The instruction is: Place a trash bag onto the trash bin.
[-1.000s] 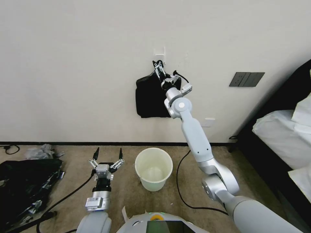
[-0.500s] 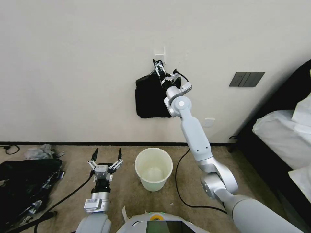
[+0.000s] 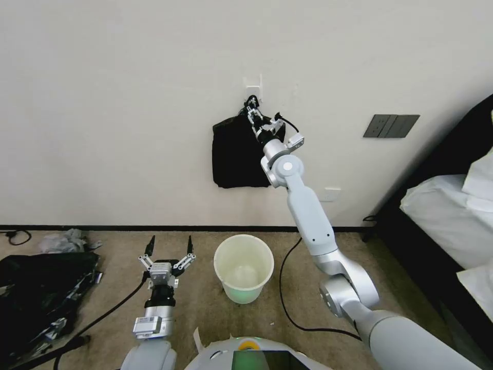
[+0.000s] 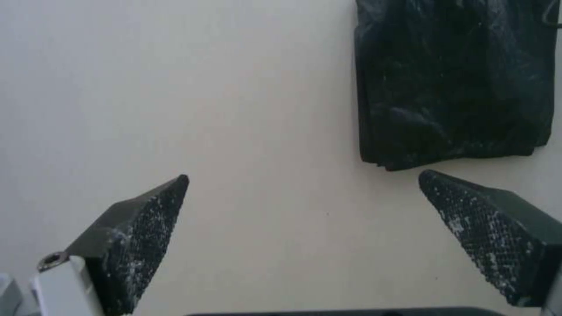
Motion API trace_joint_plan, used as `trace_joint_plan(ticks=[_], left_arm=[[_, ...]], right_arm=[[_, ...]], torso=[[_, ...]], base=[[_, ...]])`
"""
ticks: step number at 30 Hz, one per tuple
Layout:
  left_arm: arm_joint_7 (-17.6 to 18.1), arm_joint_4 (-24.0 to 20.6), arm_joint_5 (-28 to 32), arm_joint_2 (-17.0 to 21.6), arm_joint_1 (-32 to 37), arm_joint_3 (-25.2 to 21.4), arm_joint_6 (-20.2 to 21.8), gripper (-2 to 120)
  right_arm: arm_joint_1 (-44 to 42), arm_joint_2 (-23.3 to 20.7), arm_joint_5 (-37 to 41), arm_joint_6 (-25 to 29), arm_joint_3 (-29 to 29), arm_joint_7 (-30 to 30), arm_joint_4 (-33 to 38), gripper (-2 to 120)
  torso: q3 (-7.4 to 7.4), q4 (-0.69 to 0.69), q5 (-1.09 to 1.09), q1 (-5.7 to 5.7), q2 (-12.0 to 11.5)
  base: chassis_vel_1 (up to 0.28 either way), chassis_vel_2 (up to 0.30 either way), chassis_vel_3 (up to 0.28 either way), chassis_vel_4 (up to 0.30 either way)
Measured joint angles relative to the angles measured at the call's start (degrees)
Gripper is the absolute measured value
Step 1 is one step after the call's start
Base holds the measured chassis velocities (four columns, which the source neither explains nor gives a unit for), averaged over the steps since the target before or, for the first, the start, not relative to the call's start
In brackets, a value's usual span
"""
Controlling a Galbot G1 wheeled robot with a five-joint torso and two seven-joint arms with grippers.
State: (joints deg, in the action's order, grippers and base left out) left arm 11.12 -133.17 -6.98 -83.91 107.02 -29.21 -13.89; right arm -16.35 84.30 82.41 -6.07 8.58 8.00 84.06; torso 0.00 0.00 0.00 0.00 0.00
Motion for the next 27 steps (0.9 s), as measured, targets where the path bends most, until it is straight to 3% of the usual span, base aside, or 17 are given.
trace_joint_plan(ticks=[8,16,27], left_arm=[[0.05,-0.48,-0.02,0.08,0.02,-0.09,-0.02,100],[0.11,-0.54,0.07,0.33,-0.35,-0.15,-0.02,100],[0.11,0.14,0.11,0.52,-0.95,0.19,0.12,100]], right_arm=[[0.25,0.03,-0.26,0.00,-0.16,0.19,-0.29,0],[-1.40,-0.90,-0.68,0.00,-0.17,0.47,1.26,0],[-8.82,-3.99,-1.14,-0.14,-0.46,0.49,8.69,0]], torso=[[0.00,0.00,0.00,0.00,0.00],[0.00,0.01,0.00,0.00,0.01],[0.00,-0.01,0.00,0.00,0.00]], base=[[0.000,0.000,0.000,0.000],[0.000,0.000,0.000,0.000],[0.000,0.000,0.000,0.000]])
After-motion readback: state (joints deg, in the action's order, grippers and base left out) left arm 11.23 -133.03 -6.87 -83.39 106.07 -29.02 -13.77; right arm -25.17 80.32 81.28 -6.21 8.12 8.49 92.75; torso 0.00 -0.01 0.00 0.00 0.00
